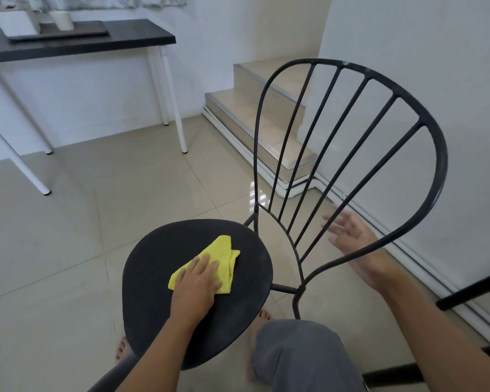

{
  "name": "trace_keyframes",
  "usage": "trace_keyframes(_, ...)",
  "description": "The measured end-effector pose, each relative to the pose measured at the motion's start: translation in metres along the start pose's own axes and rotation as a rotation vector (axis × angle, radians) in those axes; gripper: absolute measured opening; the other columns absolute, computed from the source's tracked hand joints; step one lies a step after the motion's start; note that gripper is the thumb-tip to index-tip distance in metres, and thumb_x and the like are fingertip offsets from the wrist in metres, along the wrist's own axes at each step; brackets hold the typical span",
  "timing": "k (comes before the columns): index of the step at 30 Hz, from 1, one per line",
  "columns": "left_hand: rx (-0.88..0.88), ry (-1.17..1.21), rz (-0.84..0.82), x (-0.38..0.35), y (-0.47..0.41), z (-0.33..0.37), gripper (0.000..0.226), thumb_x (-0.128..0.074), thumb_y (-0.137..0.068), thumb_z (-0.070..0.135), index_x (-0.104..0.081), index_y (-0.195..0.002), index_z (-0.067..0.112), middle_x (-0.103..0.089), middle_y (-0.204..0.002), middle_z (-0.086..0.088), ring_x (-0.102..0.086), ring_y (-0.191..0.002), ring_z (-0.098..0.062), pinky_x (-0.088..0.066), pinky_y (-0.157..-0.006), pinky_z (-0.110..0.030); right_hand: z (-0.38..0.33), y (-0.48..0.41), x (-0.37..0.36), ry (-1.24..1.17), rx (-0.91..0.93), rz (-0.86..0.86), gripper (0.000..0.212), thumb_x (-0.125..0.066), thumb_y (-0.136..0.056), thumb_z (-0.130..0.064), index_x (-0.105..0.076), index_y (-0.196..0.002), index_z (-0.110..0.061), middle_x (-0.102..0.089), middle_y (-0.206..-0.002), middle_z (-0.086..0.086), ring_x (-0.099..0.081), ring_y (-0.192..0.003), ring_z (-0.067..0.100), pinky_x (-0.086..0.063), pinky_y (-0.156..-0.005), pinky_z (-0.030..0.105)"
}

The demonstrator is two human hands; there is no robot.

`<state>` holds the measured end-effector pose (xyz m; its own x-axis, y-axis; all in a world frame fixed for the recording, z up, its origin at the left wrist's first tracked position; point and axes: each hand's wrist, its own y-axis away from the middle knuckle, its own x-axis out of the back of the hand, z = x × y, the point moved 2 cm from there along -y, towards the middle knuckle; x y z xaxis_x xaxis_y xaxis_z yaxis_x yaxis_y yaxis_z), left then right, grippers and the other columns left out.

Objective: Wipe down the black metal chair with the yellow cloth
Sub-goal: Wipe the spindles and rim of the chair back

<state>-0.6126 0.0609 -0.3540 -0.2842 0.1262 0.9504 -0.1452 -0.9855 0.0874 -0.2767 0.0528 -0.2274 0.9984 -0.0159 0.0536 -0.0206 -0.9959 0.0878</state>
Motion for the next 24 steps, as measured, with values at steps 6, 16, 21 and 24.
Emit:
trace_keyframes(6,0.151,0.089,0.227,0.003,0.004,0.023,0.008,-0.058,-0.095,0.028,-0.059,-0.094,0.020,-0.057,-0.093,0.004,-0.053,-0.082,-0.017,-0.044,-0.066,-0.033,-0.045,-0.018,-0.025,-0.009,0.201,-0.016,0.031,-0.070,-0.081,-0.055,-0.067,-0.107,-0.036,-0.066,-0.119,0.000,-0.058,-0.122,0.018,-0.040,-0.109,0.043)
trace_keyframes(16,0.718,1.442,0.053,-0.007,-0.013,0.099,0.032,-0.038,-0.103,0.030,-0.061,-0.094,0.010,-0.061,-0.096,-0.013,-0.060,-0.087,-0.027,-0.053,-0.085,-0.047,-0.080,-0.052,-0.029,-0.198,0.436,0.177,0.023,-0.036,-0.108,-0.027,-0.053,-0.102,-0.013,-0.043,-0.067,0.003,-0.043,-0.063,0.017,-0.040,-0.067,0.033)
trace_keyframes(21,0.785,1.545,-0.026,-0.017,-0.033,0.138,0.030,-0.037,-0.103,0.033,-0.061,-0.097,0.016,-0.066,-0.104,-0.015,-0.065,-0.095,-0.031,-0.055,-0.090,-0.052,-0.076,-0.056,-0.031,-0.238,0.468,0.188,0.019,-0.038,-0.104,-0.021,-0.052,-0.097,-0.010,-0.033,-0.062,-0.002,-0.034,-0.058,0.015,-0.034,-0.058,0.030)
trace_keyframes(24,0.822,1.542,-0.064,-0.024,-0.043,0.156,0.029,-0.034,-0.104,0.032,-0.058,-0.097,0.016,-0.063,-0.098,-0.011,-0.062,-0.086,-0.025,-0.056,-0.088,-0.048,-0.073,-0.058,-0.027,-0.238,0.471,0.198,0.016,-0.039,-0.103,-0.014,-0.054,-0.101,-0.008,-0.034,-0.062,-0.001,-0.033,-0.058,0.017,-0.034,-0.058,0.031)
